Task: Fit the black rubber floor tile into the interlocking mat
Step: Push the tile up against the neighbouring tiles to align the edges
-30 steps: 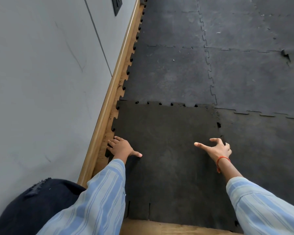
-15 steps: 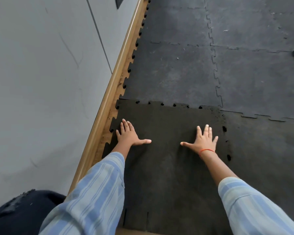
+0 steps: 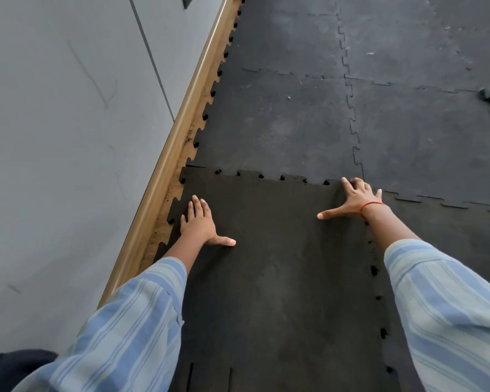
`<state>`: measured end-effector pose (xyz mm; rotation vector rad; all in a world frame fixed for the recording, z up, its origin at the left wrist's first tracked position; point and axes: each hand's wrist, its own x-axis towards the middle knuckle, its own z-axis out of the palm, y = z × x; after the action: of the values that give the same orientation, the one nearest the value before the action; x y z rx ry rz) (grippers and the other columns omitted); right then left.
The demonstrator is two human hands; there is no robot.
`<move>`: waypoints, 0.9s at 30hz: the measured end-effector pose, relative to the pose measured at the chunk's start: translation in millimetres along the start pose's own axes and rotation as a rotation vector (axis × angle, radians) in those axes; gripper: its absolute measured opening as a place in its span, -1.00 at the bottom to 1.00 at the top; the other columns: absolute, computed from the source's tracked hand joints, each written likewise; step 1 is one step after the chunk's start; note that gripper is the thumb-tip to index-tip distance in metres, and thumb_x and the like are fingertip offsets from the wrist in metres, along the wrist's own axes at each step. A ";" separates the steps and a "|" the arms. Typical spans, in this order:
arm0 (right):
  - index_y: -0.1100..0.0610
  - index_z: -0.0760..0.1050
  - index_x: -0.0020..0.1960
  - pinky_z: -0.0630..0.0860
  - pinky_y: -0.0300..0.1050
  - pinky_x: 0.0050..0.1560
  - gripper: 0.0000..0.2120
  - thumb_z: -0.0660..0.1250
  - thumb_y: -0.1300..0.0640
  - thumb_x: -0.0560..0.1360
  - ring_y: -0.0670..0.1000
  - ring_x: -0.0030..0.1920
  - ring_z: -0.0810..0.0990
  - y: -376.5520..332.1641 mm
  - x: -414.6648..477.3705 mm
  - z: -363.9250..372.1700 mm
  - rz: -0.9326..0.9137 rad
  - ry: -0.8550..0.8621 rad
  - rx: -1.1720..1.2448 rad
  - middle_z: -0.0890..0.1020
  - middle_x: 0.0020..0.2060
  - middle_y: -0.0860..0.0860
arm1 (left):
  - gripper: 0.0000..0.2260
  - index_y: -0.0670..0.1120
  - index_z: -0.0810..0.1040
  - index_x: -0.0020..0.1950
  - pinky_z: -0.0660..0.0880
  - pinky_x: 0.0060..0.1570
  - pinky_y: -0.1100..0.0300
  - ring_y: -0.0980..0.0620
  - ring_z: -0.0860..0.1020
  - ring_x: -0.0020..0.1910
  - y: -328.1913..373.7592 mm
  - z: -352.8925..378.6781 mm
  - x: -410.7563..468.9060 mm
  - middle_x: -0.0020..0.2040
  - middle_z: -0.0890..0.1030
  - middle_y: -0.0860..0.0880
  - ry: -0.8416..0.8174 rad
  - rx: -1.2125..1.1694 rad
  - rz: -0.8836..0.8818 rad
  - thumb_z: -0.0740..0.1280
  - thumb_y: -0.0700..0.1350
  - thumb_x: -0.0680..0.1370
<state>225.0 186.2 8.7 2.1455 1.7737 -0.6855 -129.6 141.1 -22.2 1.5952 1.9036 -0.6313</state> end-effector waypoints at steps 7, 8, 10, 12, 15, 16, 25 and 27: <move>-0.05 0.02 0.55 -0.08 0.37 0.47 0.18 0.35 -0.53 0.10 0.10 0.55 -0.04 0.2 18.9 -0.6 -0.069 0.047 -0.074 0.09 0.55 -0.01 | 0.29 0.10 -0.46 0.51 -0.21 0.41 -0.35 -0.36 -0.39 0.47 -8.3 5.4 3.1 0.48 -0.48 -0.27 0.029 -0.091 -0.107 0.40 0.49 0.17; -0.04 0.04 0.54 -0.08 0.38 0.46 0.16 0.35 -0.52 0.12 0.11 0.54 -0.02 0.7 19.2 -2.6 -0.061 0.055 -0.086 0.12 0.54 -0.01 | 0.29 0.12 -0.47 0.50 -0.21 0.41 -0.36 -0.38 -0.38 0.47 -6.9 4.0 3.7 0.48 -0.47 -0.30 0.009 -0.106 -0.131 0.41 0.48 0.17; -0.03 0.07 0.54 -0.09 0.39 0.46 0.13 0.37 -0.50 0.14 0.12 0.54 -0.01 0.5 18.0 -5.8 -0.048 0.060 -0.089 0.15 0.53 -0.01 | 0.30 0.13 -0.48 0.50 -0.19 0.41 -0.37 -0.39 -0.36 0.47 -3.0 1.5 5.1 0.48 -0.44 -0.33 -0.008 -0.122 -0.152 0.43 0.46 0.17; -0.03 0.07 0.53 -0.11 0.39 0.46 0.11 0.37 -0.50 0.15 0.12 0.54 0.00 2.8 14.3 -3.2 -0.049 0.080 -0.076 0.15 0.53 -0.02 | 0.28 0.11 -0.45 0.52 -0.17 0.42 -0.36 -0.39 -0.34 0.48 0.1 0.5 7.0 0.50 -0.41 -0.33 0.023 -0.149 -0.143 0.43 0.45 0.19; -0.05 0.03 0.54 -0.13 0.38 0.46 0.12 0.33 -0.52 0.16 0.08 0.55 -0.05 11.9 9.1 7.0 -0.053 0.096 -0.042 0.08 0.55 -0.04 | 0.27 0.09 -0.43 0.53 -0.19 0.45 -0.32 -0.37 -0.35 0.48 -0.5 0.6 11.1 0.49 -0.43 -0.32 0.033 -0.127 -0.111 0.41 0.46 0.21; -0.06 -0.01 0.55 -0.13 0.36 0.46 0.12 0.32 -0.52 0.17 0.06 0.56 -0.08 14.0 8.8 10.6 -0.052 0.087 -0.022 0.04 0.56 -0.05 | 0.26 0.08 -0.43 0.53 -0.19 0.45 -0.31 -0.37 -0.35 0.48 -1.3 0.7 11.6 0.49 -0.43 -0.31 0.027 -0.116 -0.109 0.41 0.46 0.21; 0.12 -0.23 0.56 -0.10 0.21 0.52 -0.04 0.22 -0.31 0.47 0.03 0.56 -0.23 -12.5 13.5 31.4 -0.186 0.108 -0.075 -0.24 0.56 0.05 | 0.23 -0.01 -0.37 0.56 -0.18 0.48 -0.24 -0.16 -0.33 0.54 39.8 -13.3 28.0 0.54 -0.41 -0.14 0.091 -0.041 0.202 0.32 0.51 0.25; 0.16 -0.22 0.56 -0.08 0.16 0.53 -0.08 0.21 -0.27 0.50 0.03 0.56 -0.20 -38.4 10.9 36.4 -0.300 0.135 -0.091 -0.22 0.56 0.06 | 0.31 -0.07 -0.38 0.55 -0.18 0.48 -0.21 -0.13 -0.33 0.54 42.2 -18.4 36.3 0.54 -0.41 -0.12 0.110 -0.043 0.179 0.36 0.52 0.19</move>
<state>182.5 185.5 -24.6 1.9272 2.1812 -0.5238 -94.9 187.1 -33.6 1.7801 1.8122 -0.4320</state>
